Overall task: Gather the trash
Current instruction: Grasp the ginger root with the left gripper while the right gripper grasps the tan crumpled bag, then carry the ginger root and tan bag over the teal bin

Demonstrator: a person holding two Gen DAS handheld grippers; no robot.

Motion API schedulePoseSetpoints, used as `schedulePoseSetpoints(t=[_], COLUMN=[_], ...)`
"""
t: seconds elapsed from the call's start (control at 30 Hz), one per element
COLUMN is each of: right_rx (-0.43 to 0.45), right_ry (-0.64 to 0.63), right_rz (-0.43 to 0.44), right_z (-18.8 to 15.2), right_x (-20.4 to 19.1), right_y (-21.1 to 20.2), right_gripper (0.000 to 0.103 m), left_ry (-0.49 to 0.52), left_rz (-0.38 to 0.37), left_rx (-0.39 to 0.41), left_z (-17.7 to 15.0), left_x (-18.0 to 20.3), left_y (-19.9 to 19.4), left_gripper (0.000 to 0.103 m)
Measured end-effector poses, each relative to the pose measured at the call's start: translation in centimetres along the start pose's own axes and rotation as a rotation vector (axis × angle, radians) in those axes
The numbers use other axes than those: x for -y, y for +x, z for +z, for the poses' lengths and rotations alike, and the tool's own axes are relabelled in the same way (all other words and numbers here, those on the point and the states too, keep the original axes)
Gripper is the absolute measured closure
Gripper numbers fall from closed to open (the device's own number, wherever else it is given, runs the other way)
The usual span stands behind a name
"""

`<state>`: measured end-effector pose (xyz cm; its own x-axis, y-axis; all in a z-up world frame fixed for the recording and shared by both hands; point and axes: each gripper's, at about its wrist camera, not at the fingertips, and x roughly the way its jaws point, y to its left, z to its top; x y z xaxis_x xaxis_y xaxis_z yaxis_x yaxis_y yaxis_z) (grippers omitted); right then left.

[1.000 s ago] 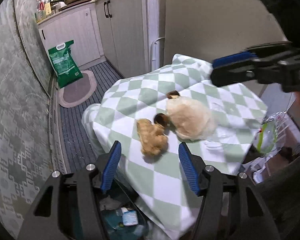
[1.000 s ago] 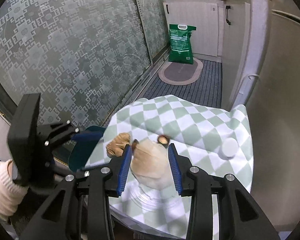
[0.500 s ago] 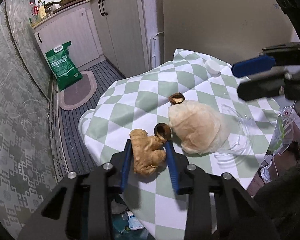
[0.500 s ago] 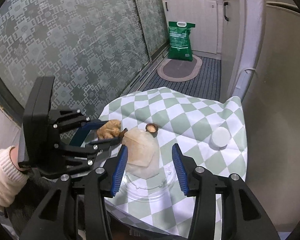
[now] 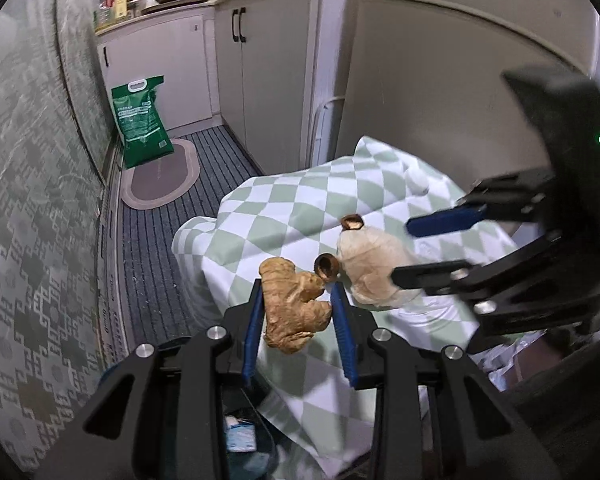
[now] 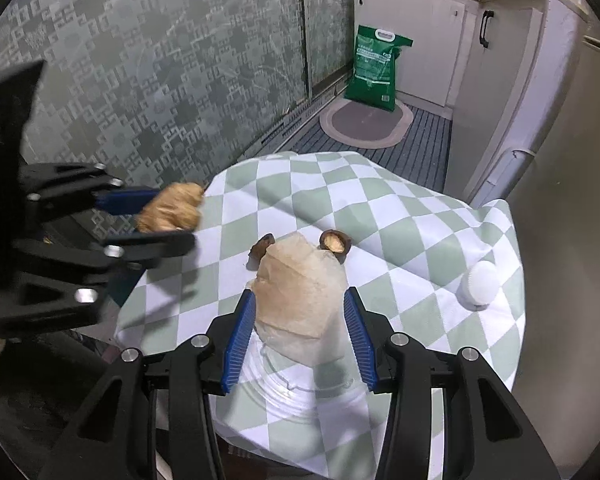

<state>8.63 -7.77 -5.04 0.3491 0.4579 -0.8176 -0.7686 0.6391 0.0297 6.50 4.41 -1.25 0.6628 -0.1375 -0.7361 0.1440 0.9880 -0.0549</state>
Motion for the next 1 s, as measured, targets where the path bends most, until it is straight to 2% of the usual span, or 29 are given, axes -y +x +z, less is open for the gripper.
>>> schedulePoseSetpoints(t=[0.17, 0.27, 0.33, 0.4, 0.63, 1.0], right_rx=[-0.031, -0.044, -0.044, -0.041, 0.013, 0.132], right_ry=[-0.009, -0.013, -0.021, -0.025, -0.035, -0.051], right_rz=[-0.027, -0.027, -0.035, -0.033, -0.033, -0.02], right_z=[0.1, 0.1, 0.1, 0.3, 0.8, 2.7], right_x=[0.0, -0.1, -0.4, -0.5, -1.1, -2.9], right_y=[1.3, 1.8, 1.8, 1.7, -0.8, -4.5], right_gripper=[0.068, 0.078, 0.093, 0.1, 0.101, 0.101], left_ry=[-0.032, -0.027, -0.032, -0.033, -0.088, -0.137], left_rz=[-0.031, -0.035, -0.043, -0.047, -0.061, -0.013], left_rx=[0.013, 0.022, 0.022, 0.022, 0.048, 0.097], left_z=[-0.1, -0.3, -0.4, -0.6, -0.8, -1.5], left_x=[0.0, 0.3, 0.4, 0.5, 0.0, -1.5], left_y=[-1.1, -1.4, -1.5, -1.6, -2.3, -4.3], left_gripper=[0.068, 0.068, 0.068, 0.068, 0.068, 0.068])
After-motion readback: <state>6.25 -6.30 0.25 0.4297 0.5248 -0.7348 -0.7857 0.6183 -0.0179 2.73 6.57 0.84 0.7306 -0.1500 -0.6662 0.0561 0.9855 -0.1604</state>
